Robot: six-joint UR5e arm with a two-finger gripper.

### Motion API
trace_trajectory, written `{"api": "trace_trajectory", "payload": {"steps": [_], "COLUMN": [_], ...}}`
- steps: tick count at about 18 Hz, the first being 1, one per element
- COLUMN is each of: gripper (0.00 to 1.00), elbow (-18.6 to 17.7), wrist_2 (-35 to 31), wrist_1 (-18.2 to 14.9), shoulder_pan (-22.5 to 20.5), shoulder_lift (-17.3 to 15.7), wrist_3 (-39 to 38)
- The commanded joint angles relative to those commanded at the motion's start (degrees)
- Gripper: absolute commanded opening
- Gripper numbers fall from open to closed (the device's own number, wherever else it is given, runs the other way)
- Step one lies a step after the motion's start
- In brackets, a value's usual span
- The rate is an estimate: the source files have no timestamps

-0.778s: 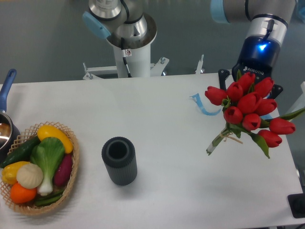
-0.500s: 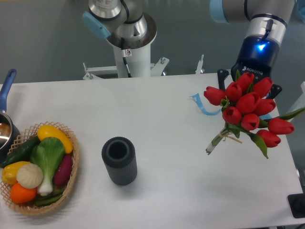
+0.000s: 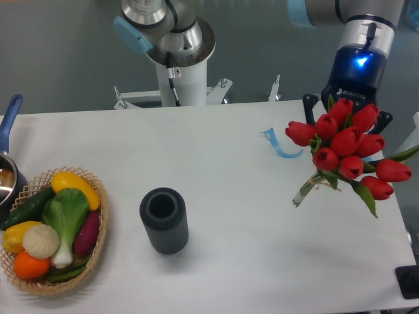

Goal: Place the flowers on the table
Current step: 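Hold the red tulip bouquet in the gripper above the table, then lower the held tulip bouquet down onto the table surface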

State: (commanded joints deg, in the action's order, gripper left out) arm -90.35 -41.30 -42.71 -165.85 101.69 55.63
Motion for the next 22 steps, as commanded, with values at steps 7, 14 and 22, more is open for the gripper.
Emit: {"api": "trace_trajectory", "payload": {"steps": [7,14,22], "gripper": [0.39,0.39,0.38], "elbow": [-0.5,-3.1,-3.2], "wrist_2": [-17.6,-39.8,-64.8], "wrist_1": [-1.3,-2.0,-2.3], "shoulder_pan": [5.6,13.9,22.0], "shoulder_lift": [-1.1,-0.4,7.1], "wrist_3": [0.3,5.7,6.5]}}
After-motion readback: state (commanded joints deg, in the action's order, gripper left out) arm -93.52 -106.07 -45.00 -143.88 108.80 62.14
